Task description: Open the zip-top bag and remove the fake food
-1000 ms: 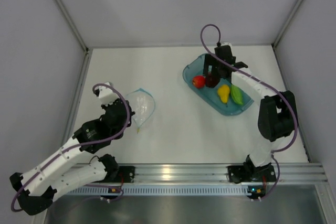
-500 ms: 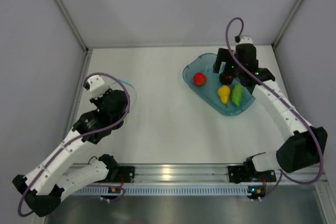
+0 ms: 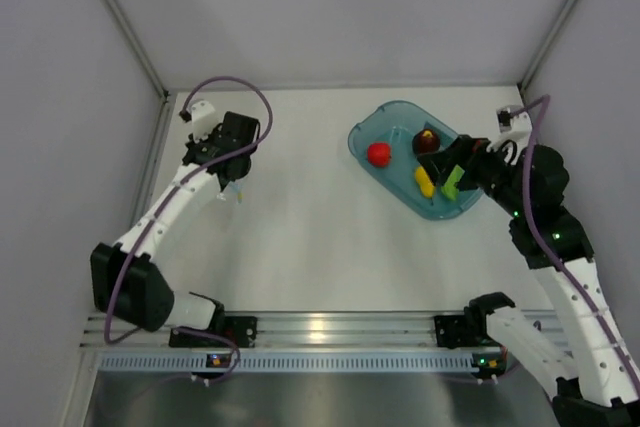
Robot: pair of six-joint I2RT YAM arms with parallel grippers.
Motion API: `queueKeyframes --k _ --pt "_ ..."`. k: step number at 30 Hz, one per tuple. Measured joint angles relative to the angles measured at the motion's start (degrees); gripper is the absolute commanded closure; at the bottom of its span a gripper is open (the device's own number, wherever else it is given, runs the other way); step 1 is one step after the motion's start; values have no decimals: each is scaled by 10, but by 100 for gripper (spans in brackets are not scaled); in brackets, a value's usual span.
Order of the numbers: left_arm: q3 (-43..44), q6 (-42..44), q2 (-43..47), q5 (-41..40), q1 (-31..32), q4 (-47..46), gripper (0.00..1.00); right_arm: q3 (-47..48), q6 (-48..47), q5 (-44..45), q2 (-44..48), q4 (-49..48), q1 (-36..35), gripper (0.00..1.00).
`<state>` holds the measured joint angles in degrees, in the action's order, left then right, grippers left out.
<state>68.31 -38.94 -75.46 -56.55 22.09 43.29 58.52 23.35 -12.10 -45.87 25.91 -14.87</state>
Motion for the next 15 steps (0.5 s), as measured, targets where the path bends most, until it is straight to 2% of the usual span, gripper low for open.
queueKeyframes --k 4,7,8,9,11,15 --pt "64 4 -127 38 -49 -9 100 -17 5 -22 75 2 0 1" --pt "126 15 -226 55 -65 -12 88 -30 9 -35 118 6 0 1" --pt "145 21 -250 62 -66 -15 78 -30 10 -38 125 7 0 1" --pt "163 27 -274 68 -66 -17 73 -30 10 -41 130 8 0 1" --pt "195 35 -310 86 -66 -19 57 -30 9 -43 135 9 0 1" --pt "226 46 -328 120 -65 -17 33 -32 5 -41 135 23 0 1"
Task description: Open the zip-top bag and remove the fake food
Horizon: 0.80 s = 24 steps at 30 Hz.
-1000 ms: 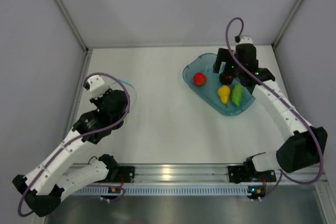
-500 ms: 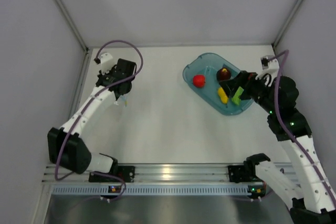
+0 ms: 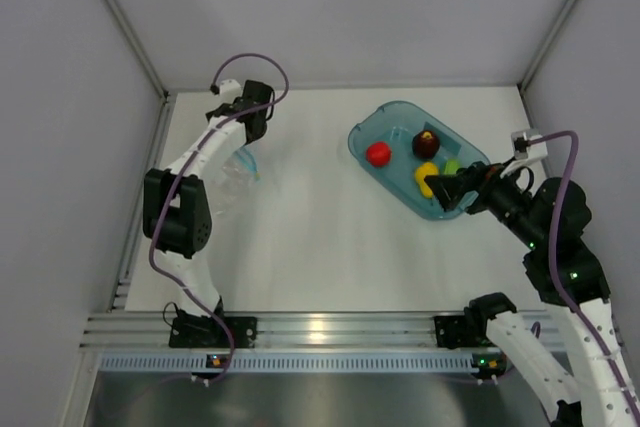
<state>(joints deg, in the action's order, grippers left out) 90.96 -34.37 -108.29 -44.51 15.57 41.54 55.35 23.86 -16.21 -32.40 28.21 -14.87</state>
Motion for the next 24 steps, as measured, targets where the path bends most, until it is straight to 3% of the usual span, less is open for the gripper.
queueKeyframes --k 5,11,18,24 --pt "41 12 10 39 0 -2 2 -2 -20 26 -12 32 0 1" --pt "35 20 110 113 -1 -3 2 -2 -43 91 -33 80 0 1" --pt "-109 43 389 178 -1 -34 2 2 -71 140 -24 116 0 1" --pt "-227 90 564 207 -1 -34 2 18 -94 177 -7 142 0 1"
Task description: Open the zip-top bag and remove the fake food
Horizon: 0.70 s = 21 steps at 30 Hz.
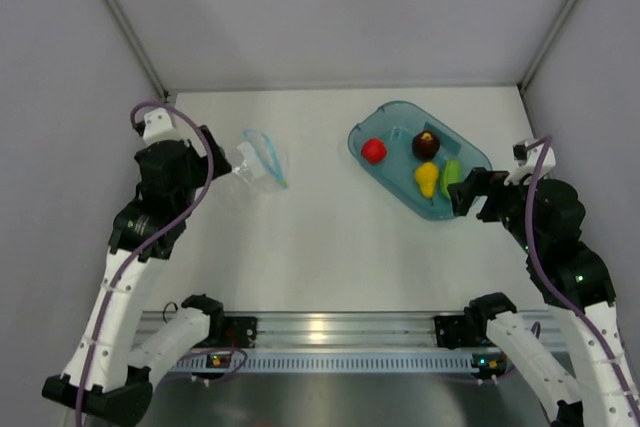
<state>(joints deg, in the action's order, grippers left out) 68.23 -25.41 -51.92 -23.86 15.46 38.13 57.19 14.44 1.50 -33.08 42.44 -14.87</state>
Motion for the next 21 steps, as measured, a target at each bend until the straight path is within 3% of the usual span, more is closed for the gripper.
queueKeyframes --k 5,11,21 --pt "-62 49 123 30 0 17 2 0 -26 14 27 17 0 1" --pt "-64 104 253 32 0 51 2 0 -48 37 56 35 -4 1" --pt "-62 136 358 35 0 140 2 -2 -76 125 114 57 -33 1"
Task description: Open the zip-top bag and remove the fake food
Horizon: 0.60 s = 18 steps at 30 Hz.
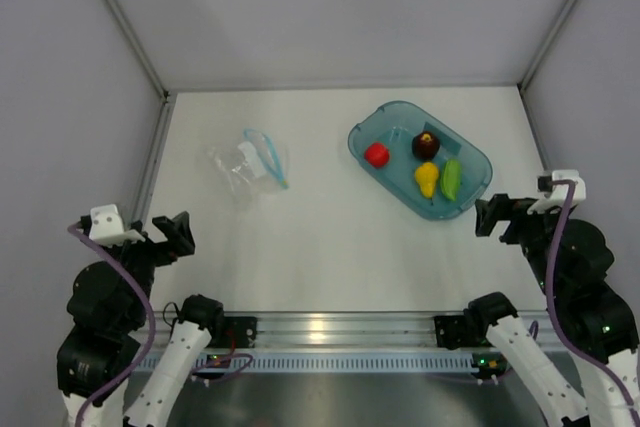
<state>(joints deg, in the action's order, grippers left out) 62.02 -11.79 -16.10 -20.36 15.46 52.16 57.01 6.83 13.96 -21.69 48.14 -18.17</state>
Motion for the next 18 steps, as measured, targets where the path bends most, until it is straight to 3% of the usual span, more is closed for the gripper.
queueKeyframes --k 7,18 --pt "21 1 56 -1 0 36 2 0 -9 47 56 14 -23 1" --pt "24 0 59 -4 0 46 2 0 -13 55 43 21 -23 1"
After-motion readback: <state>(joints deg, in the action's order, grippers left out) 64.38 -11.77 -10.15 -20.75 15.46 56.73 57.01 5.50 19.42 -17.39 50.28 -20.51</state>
